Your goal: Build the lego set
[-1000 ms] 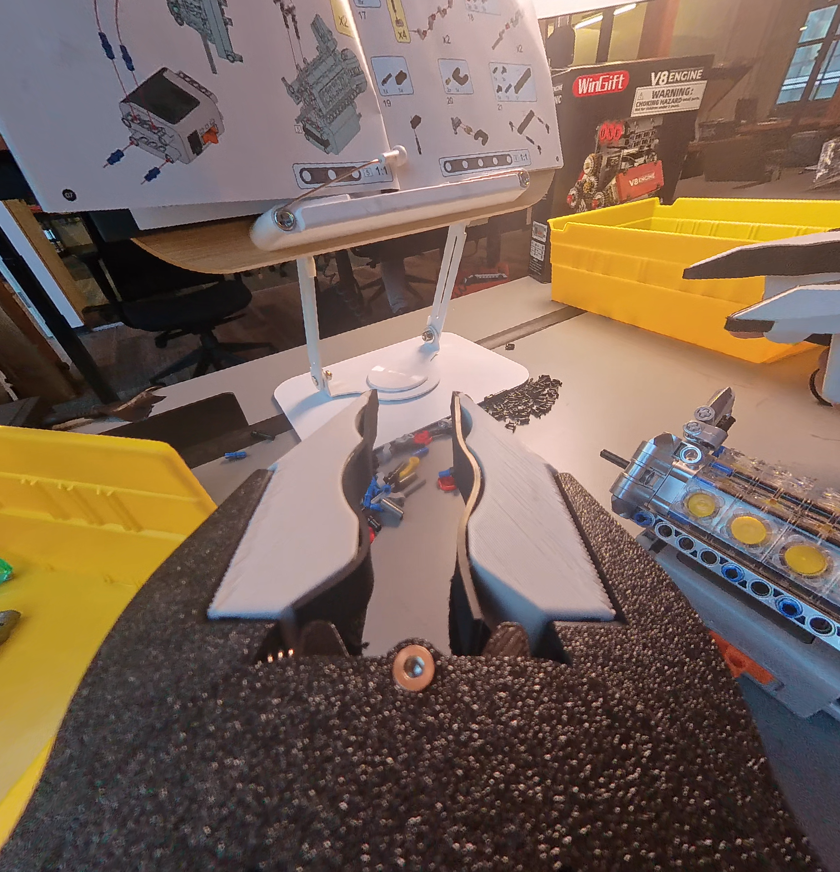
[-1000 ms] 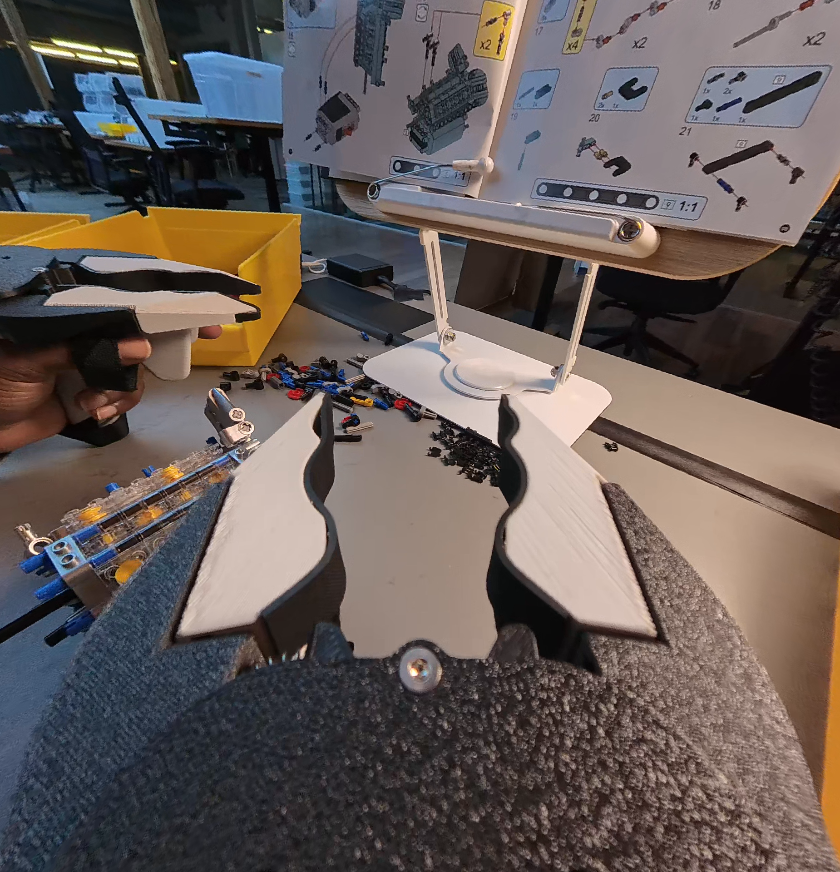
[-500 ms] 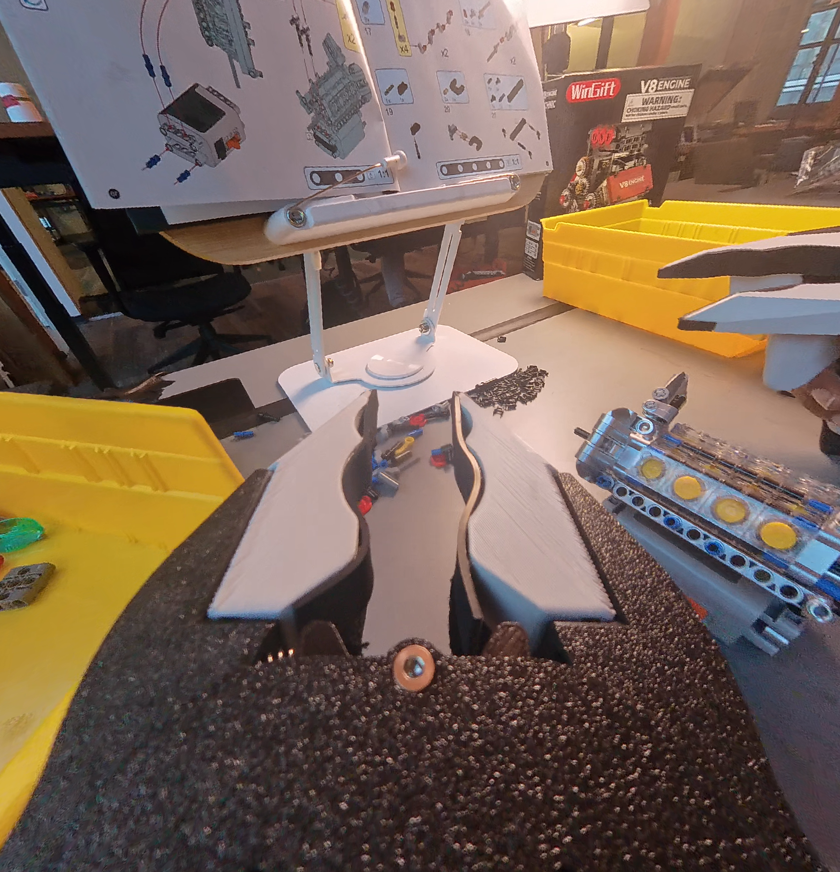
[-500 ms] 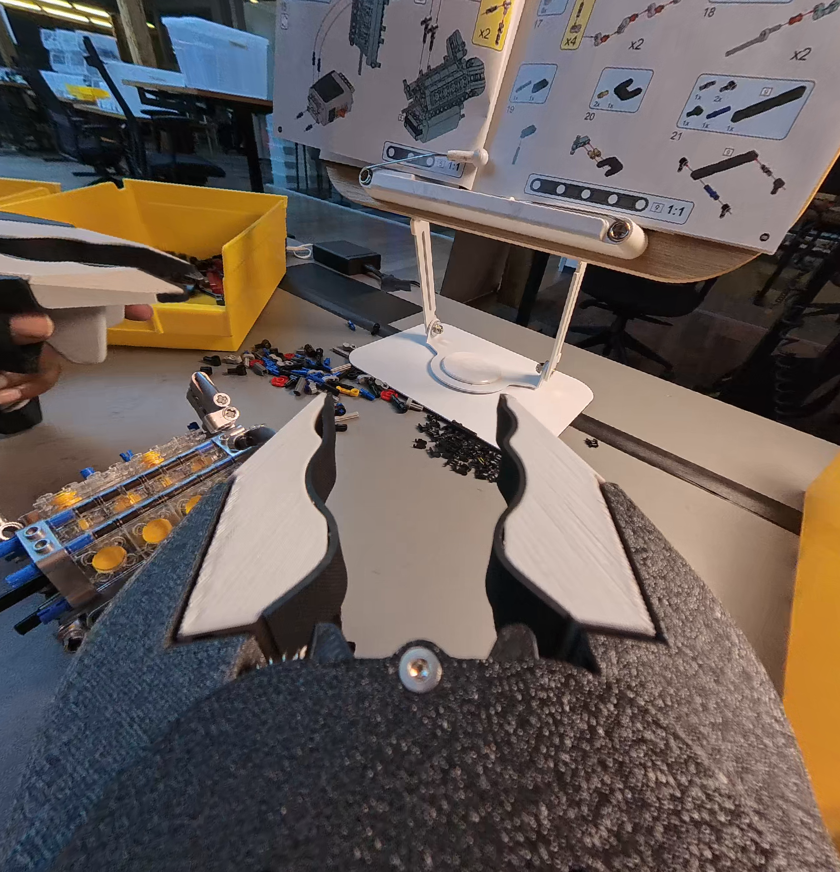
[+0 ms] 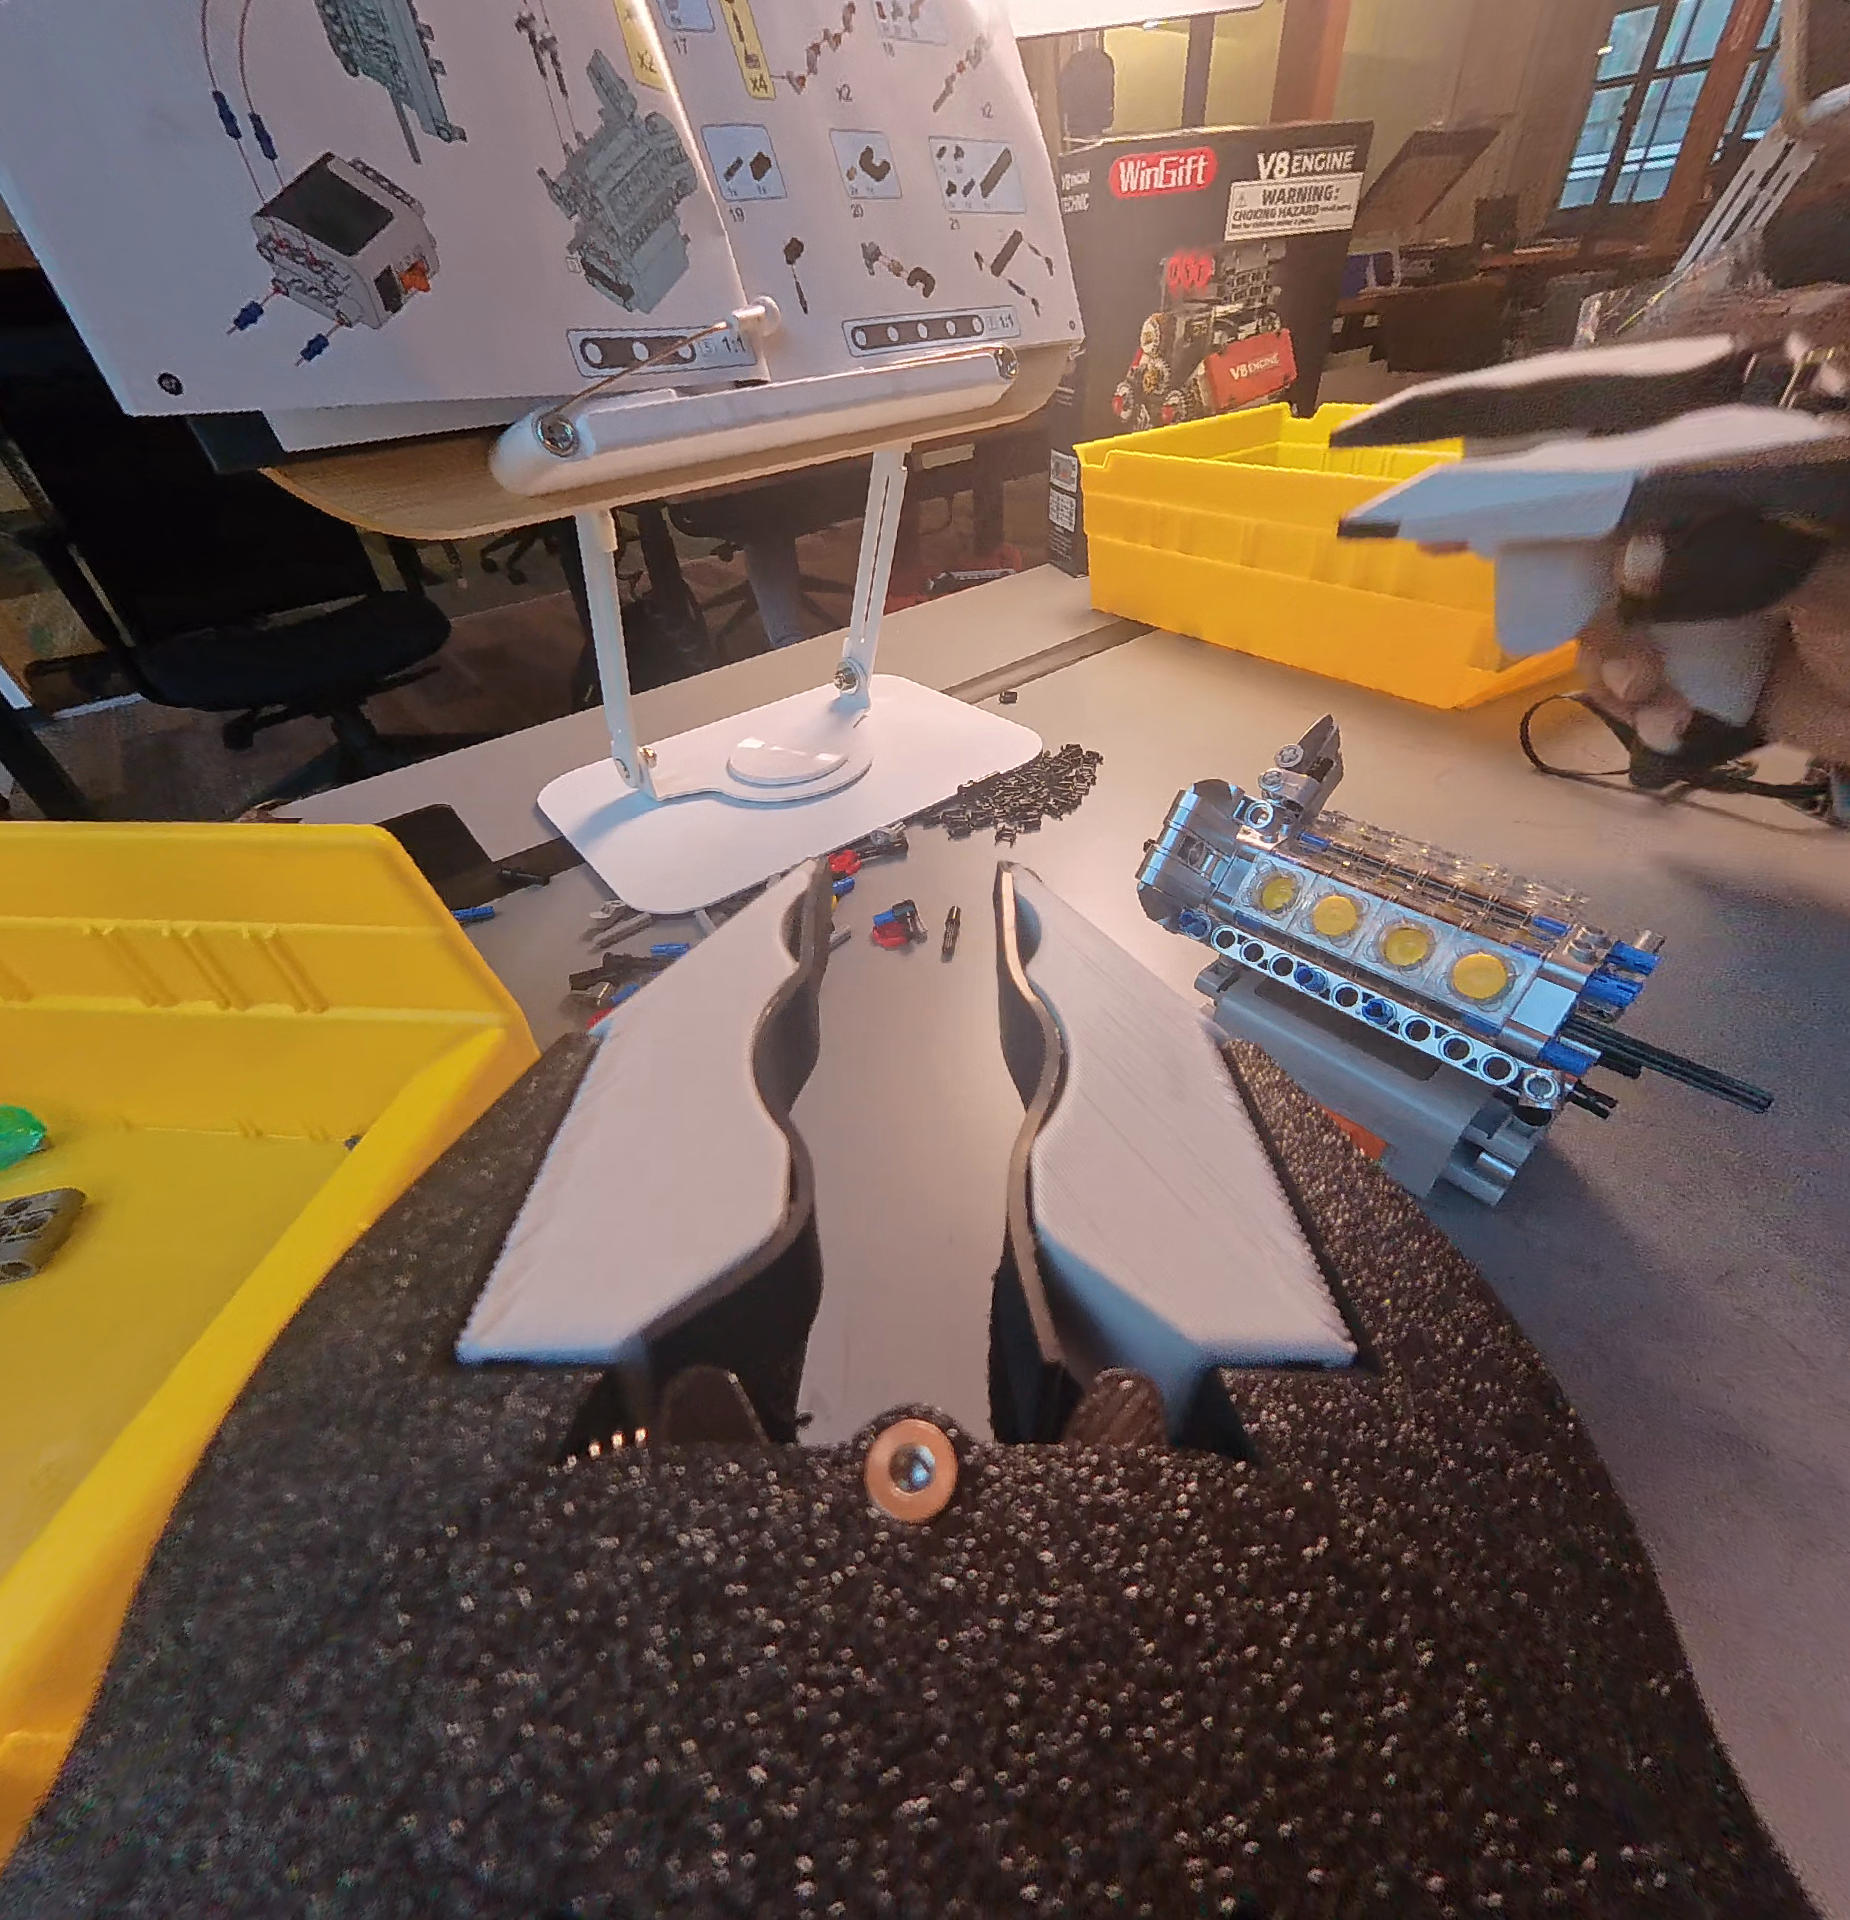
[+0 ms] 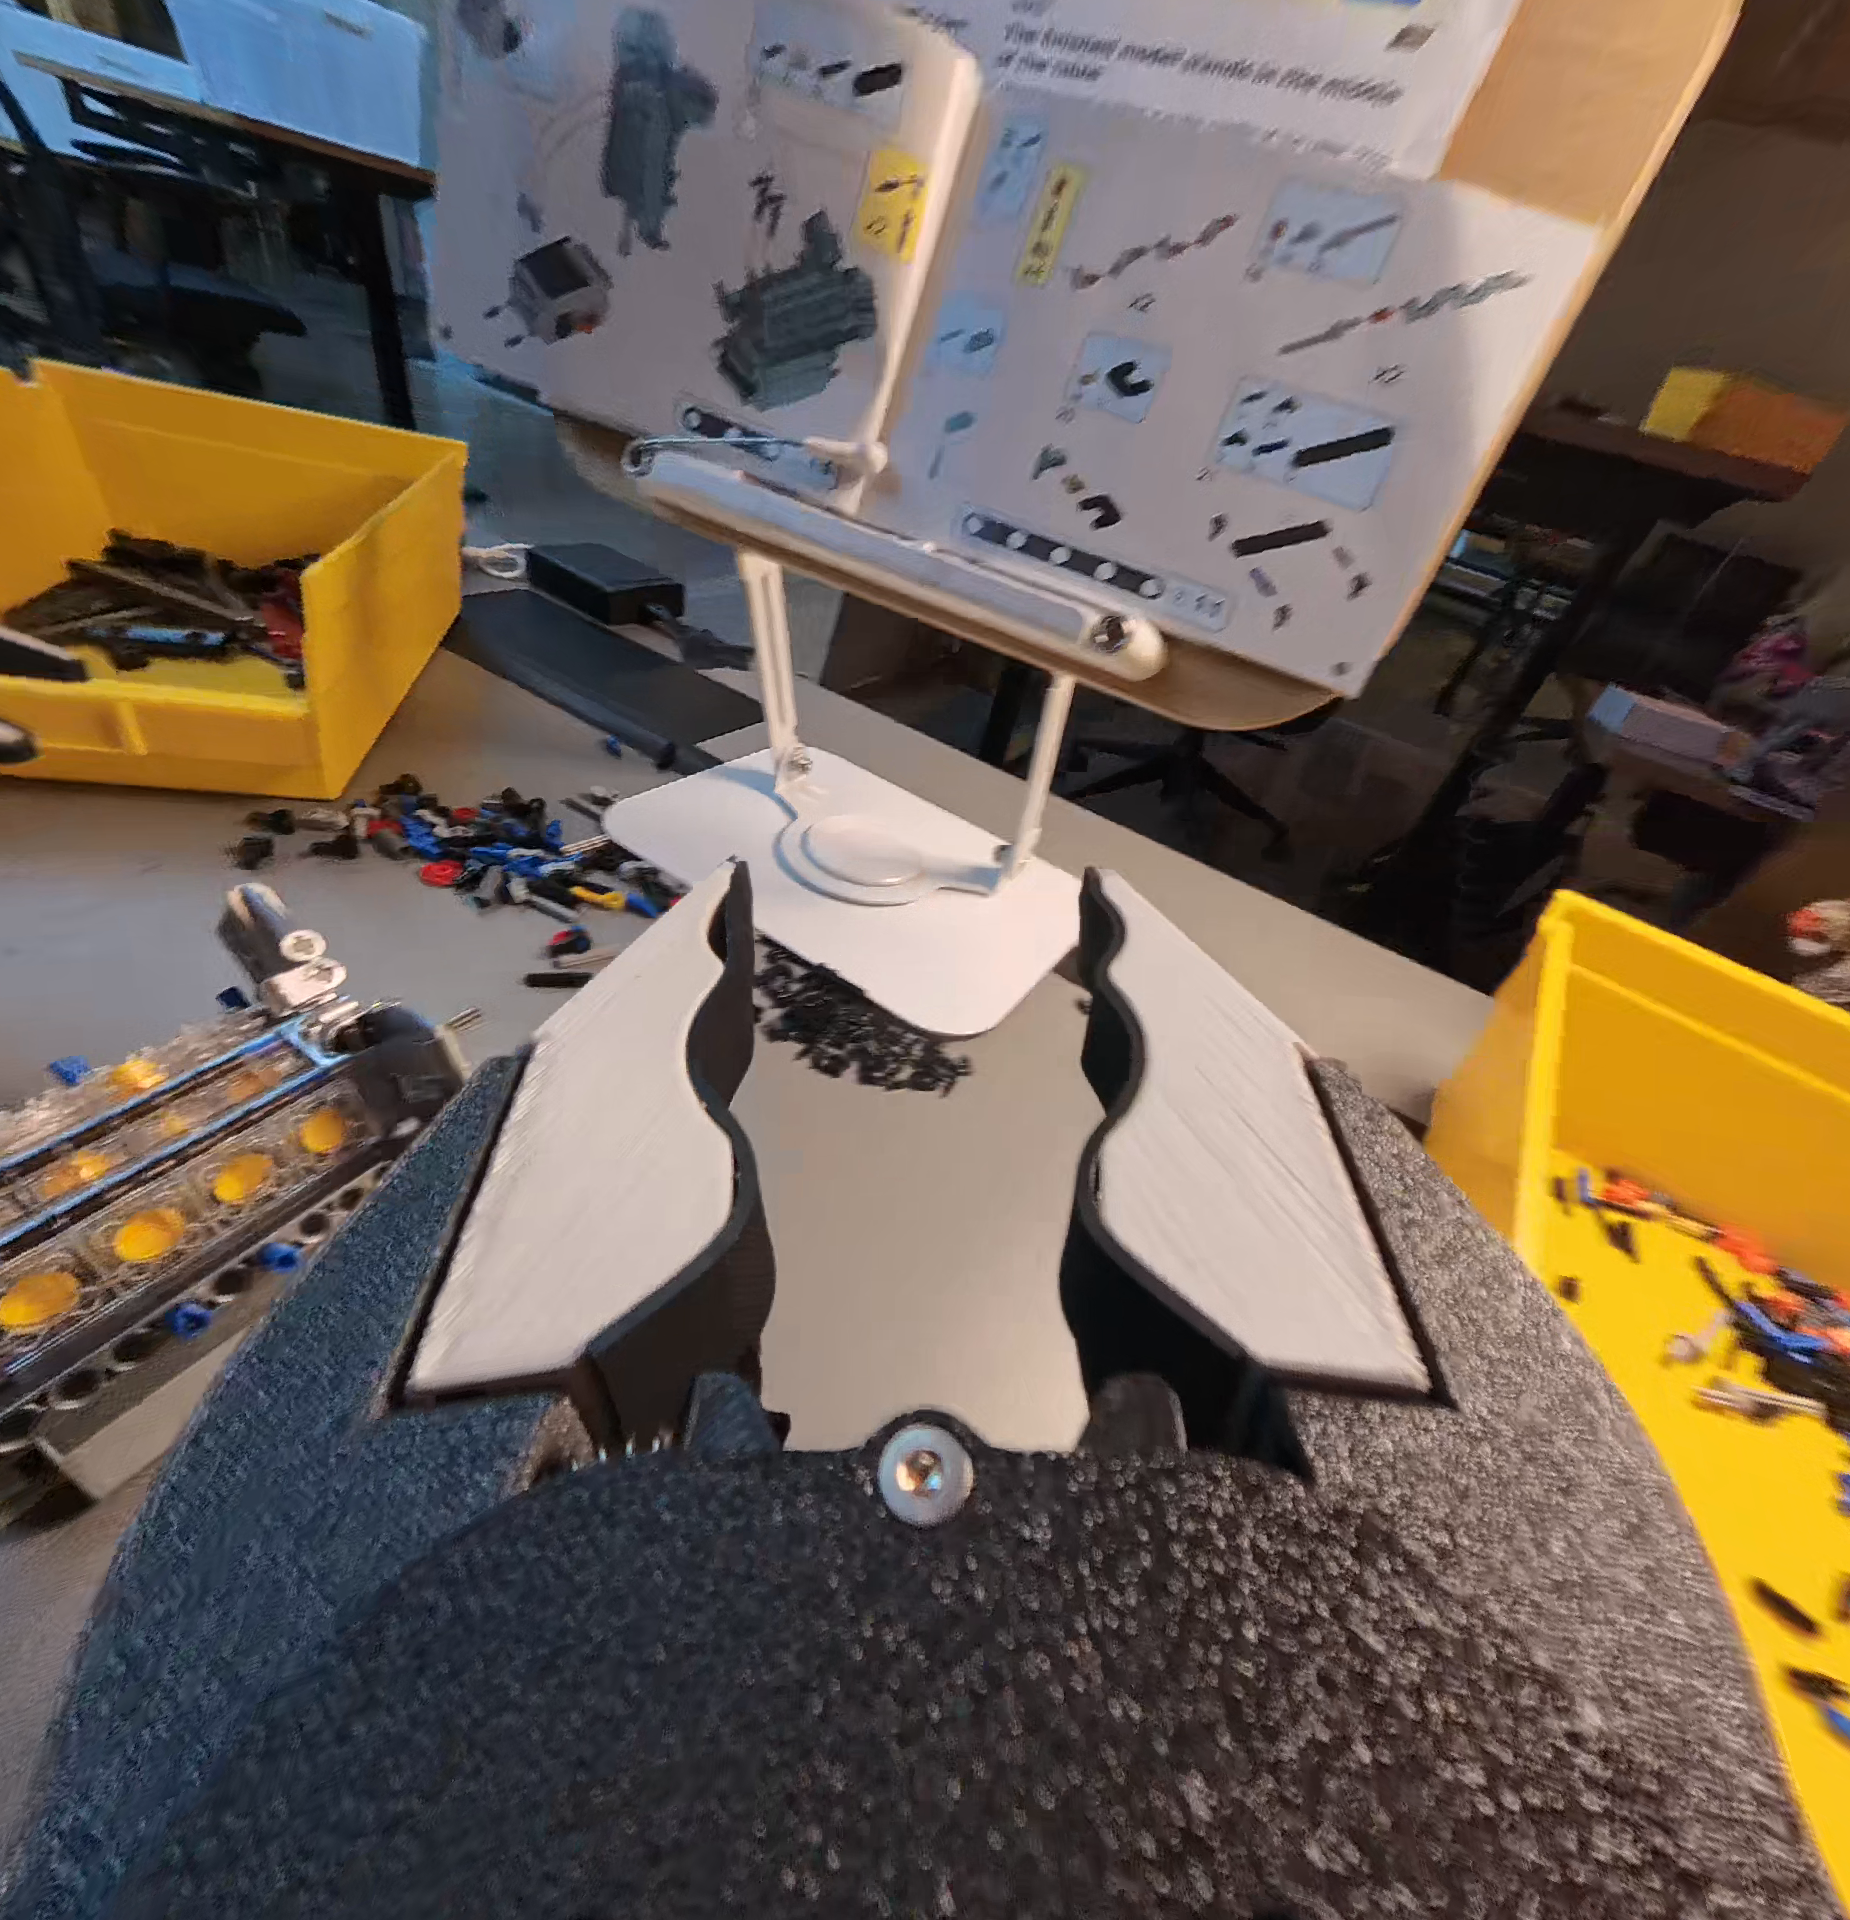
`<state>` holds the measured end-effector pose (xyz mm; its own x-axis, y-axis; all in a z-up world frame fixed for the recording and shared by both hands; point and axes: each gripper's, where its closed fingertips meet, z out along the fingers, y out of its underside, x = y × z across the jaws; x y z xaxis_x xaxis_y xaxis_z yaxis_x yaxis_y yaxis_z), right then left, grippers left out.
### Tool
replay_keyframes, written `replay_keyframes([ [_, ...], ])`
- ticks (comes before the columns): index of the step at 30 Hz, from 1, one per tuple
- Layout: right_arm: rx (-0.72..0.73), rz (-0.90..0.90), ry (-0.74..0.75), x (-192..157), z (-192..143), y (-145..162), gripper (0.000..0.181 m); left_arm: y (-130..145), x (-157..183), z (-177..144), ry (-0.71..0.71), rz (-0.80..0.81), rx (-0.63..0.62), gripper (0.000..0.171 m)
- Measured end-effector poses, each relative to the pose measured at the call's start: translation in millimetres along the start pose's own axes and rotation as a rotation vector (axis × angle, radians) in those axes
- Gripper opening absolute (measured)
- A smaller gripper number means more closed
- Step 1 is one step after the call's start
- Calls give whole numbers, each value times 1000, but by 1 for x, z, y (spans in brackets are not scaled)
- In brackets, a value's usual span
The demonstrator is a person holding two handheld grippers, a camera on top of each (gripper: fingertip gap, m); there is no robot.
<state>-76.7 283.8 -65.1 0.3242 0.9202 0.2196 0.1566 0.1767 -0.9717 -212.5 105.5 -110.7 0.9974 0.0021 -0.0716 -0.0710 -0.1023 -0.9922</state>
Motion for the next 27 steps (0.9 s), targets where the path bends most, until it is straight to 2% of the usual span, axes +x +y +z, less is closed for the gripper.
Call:
replay_keyframes([
  [2,-122,-16,44,35,-14,-3,63,2,0,-3,6,5,-3,30],
  [6,-381,-60,21,89,-65,23,69,5,1,-8,29,-11,-9,30],
  [10,-574,-109,-110,105,-101,75,76,4,5,-7,41,7,-11,30],
  [15,-805,-155,-215,125,-121,133,83,4,8,-7,38,44,-15,30],
  [17,-866,-165,-221,135,-121,150,81,3,6,-8,27,51,-12,30],
  [20,-930,-245,-216,144,-118,167,64,3,1,-9,12,53,-13,30],
  [22,-898,-279,-211,142,-110,160,37,4,-1,-9,5,51,-17,30],
  [27,-865,-333,-238,125,-100,153,30,4,-2,-9,7,48,-17,30],
])
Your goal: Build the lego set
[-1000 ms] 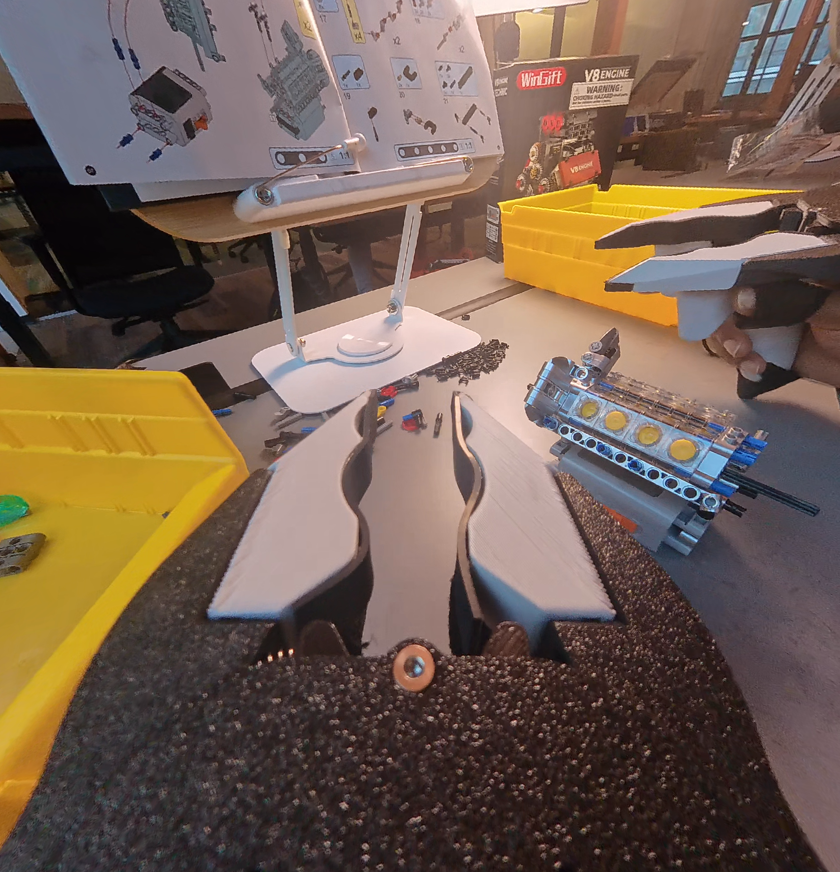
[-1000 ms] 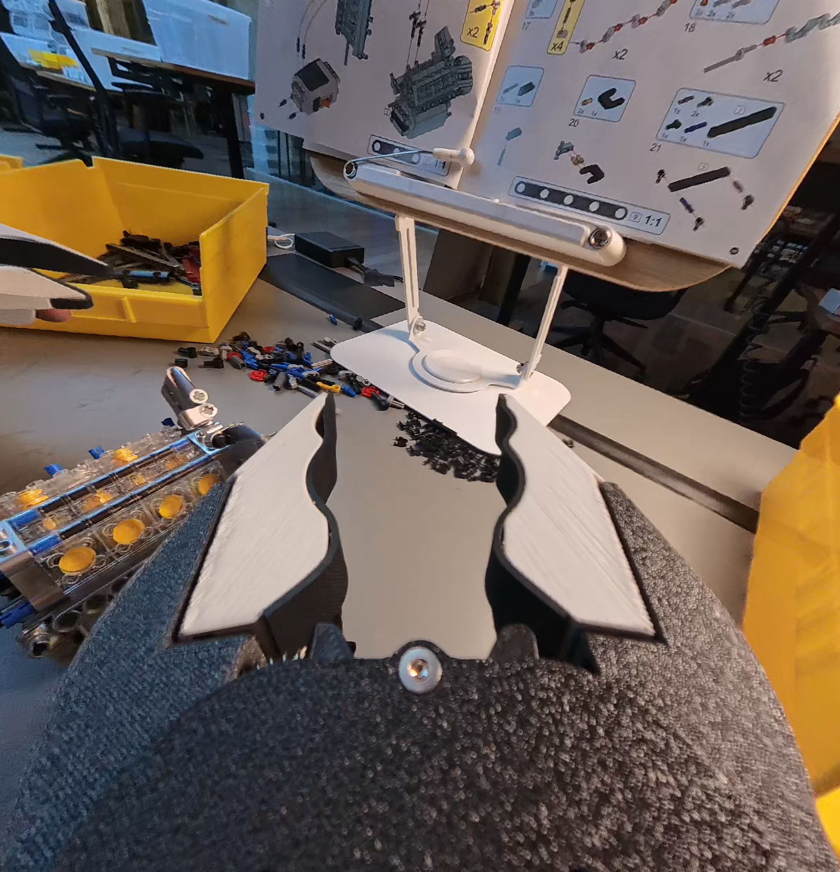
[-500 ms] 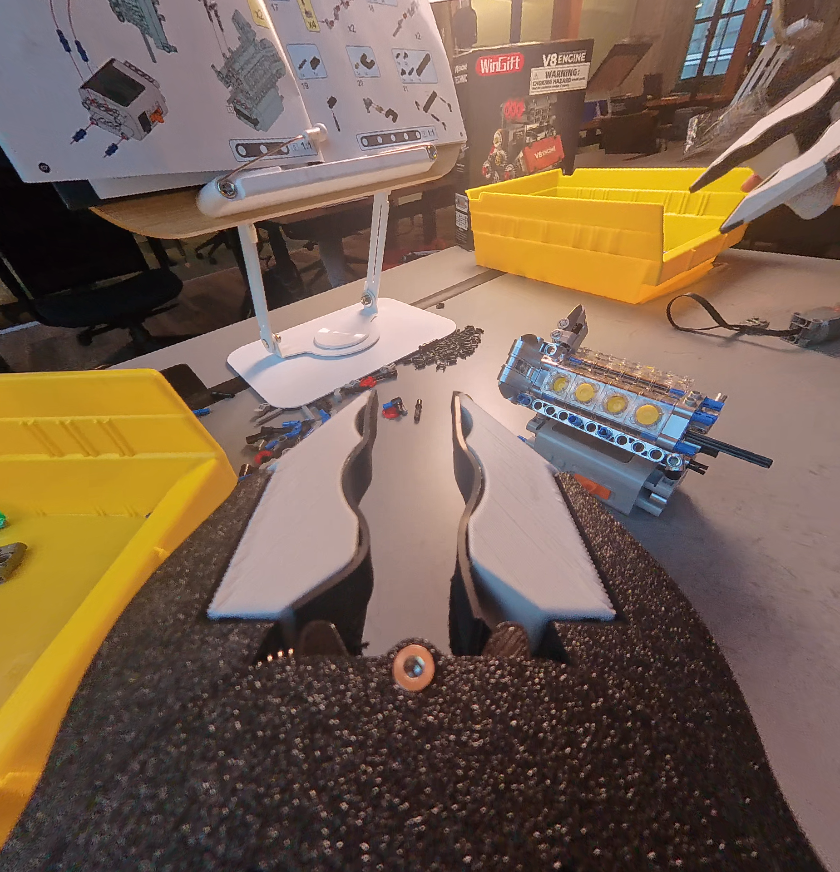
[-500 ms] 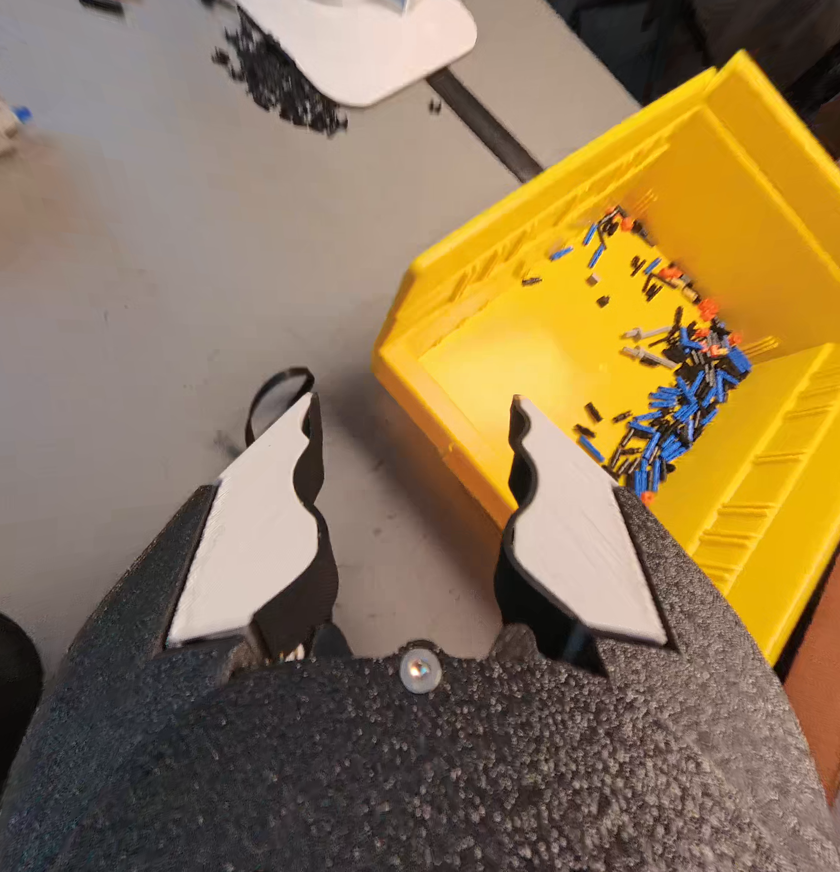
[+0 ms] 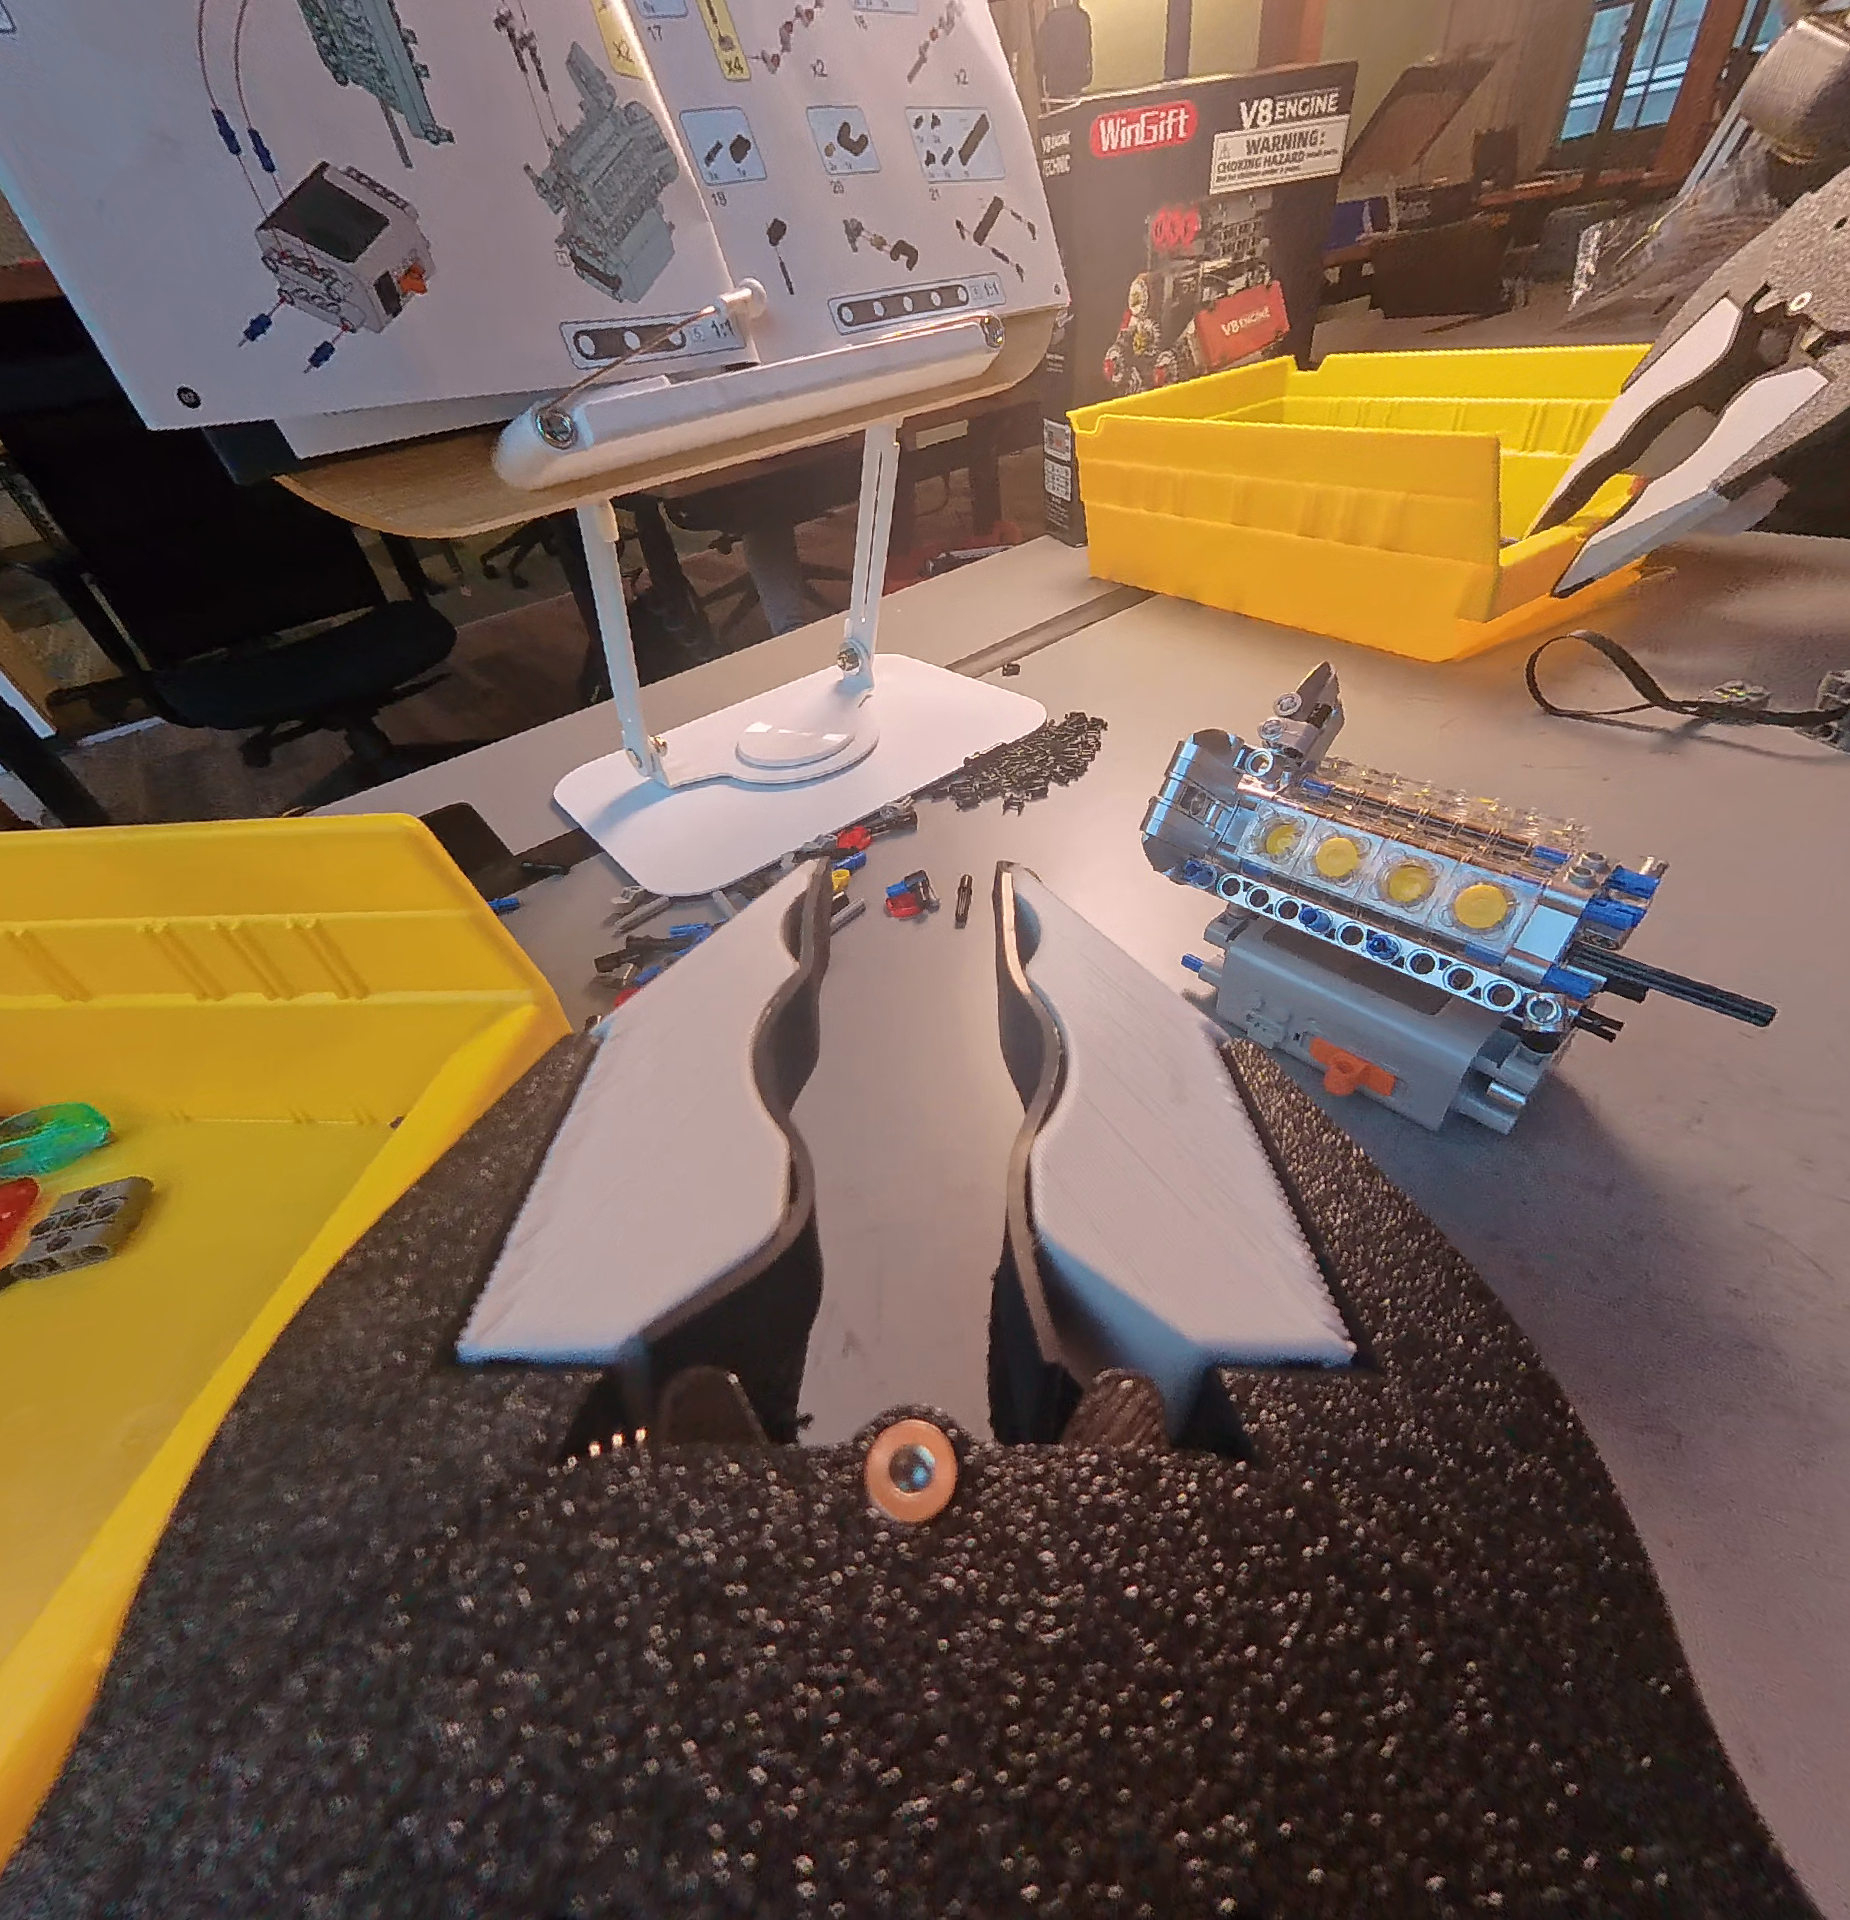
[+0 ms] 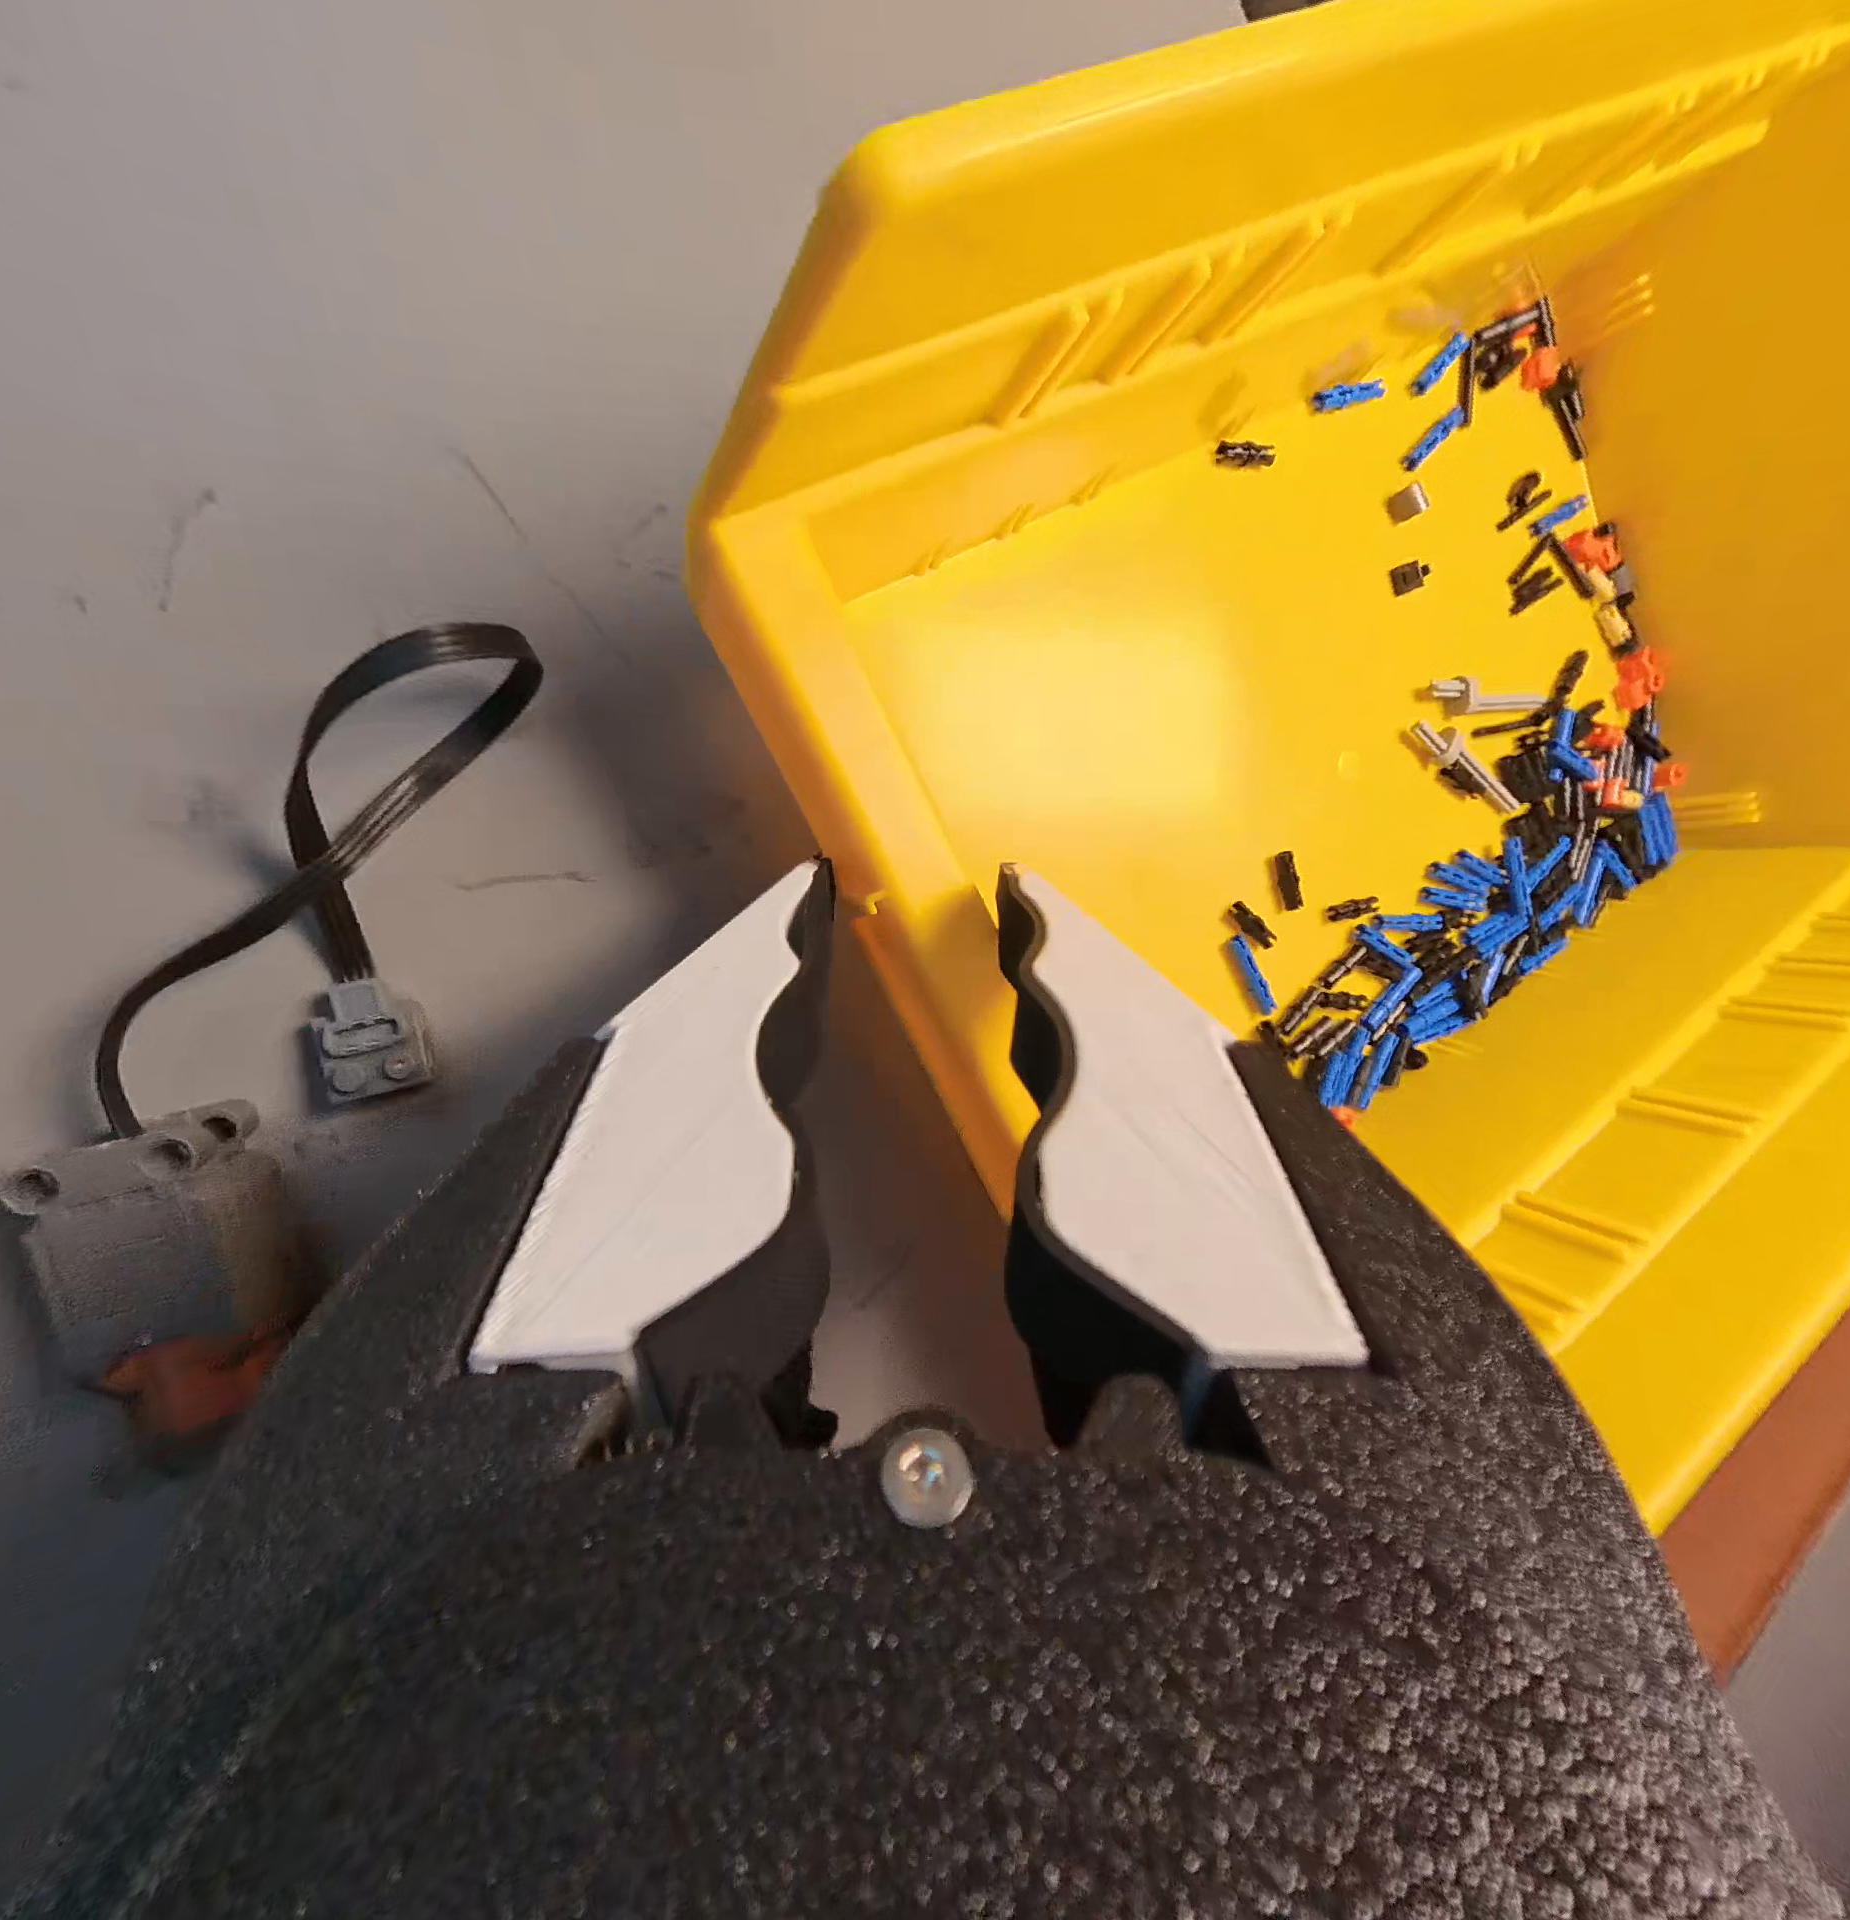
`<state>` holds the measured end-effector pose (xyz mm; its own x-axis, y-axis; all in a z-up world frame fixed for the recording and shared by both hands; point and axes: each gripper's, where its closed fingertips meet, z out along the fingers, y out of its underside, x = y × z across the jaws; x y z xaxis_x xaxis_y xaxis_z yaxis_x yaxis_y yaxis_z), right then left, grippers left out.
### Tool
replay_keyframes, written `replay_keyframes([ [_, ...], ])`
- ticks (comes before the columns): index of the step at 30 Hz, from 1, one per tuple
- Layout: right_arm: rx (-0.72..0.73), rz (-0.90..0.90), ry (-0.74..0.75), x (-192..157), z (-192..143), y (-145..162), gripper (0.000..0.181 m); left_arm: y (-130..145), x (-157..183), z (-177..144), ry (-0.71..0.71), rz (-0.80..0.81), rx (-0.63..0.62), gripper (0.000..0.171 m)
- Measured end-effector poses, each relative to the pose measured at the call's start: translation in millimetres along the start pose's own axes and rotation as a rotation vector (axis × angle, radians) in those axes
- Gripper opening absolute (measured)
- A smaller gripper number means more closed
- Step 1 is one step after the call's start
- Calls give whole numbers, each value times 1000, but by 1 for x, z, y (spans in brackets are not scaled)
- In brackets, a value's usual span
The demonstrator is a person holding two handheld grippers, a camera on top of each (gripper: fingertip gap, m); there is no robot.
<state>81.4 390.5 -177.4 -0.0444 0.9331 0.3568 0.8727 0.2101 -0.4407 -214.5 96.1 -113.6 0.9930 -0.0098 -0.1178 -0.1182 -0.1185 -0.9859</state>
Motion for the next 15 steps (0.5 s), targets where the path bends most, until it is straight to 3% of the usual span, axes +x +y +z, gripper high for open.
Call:
replay_keyframes([
  [10,74,-157,-6,-51,2,-48,24,-5,1,-2,11,-10,15,30],
  [15,183,-115,-91,-71,-9,-67,22,-6,-1,-4,4,-39,16,30],
])
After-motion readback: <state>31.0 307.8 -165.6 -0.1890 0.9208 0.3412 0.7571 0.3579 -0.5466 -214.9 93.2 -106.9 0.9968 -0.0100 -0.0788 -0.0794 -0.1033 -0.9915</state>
